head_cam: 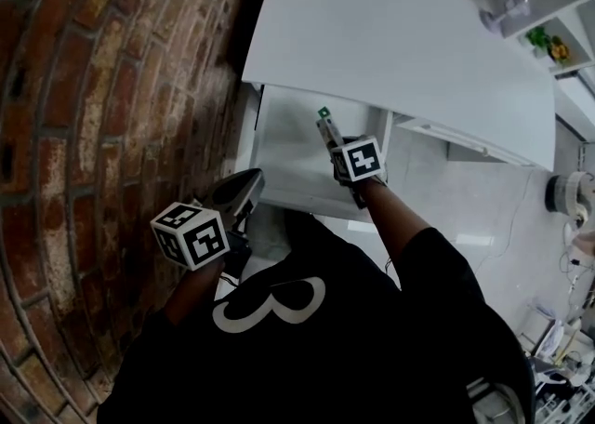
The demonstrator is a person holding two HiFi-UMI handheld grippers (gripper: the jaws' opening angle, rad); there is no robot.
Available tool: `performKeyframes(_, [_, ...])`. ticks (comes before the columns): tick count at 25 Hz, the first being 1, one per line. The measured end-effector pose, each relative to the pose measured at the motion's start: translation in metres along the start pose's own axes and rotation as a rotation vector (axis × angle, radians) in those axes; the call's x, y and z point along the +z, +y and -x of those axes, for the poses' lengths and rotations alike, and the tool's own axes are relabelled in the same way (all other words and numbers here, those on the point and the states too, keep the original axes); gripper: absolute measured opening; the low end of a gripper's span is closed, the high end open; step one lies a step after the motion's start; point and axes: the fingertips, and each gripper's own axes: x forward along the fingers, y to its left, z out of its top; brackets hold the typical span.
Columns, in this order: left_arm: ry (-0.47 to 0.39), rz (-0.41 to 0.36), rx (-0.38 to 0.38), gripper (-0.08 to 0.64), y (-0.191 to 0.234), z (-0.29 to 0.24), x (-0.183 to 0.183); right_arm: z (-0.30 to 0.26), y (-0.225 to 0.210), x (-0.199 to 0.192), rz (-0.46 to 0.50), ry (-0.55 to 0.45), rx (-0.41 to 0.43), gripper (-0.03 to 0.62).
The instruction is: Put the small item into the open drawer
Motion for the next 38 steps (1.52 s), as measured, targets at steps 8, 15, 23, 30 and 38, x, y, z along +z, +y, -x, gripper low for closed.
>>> performKeyframes(8, [0.007, 0.022, 0.016, 0.002, 0.01, -0.002, 0.0, -0.03, -0.016, -0.01, -0.029, 0.04, -0.044, 0.091])
performKeyframes(15, [0.006, 0.022, 0.021, 0.002, 0.014, -0.003, -0.001, -0.04, -0.021, -0.024, 0.017, 0.088, -0.077, 0.092])
performKeyframes(23, [0.004, 0.03, 0.024, 0.002, 0.018, -0.002, -0.012, -0.044, -0.023, -0.026, 0.103, 0.089, -0.11, 0.104])
performKeyframes(30, [-0.005, 0.026, 0.042, 0.002, 0.015, 0.005, -0.011, -0.037, -0.016, -0.013, 0.117, 0.039, -0.067, 0.213])
performKeyframes(38, [-0.035, 0.001, 0.01, 0.002, -0.007, 0.008, -0.007, 0.003, -0.013, 0.01, 0.123, -0.041, -0.039, 0.278])
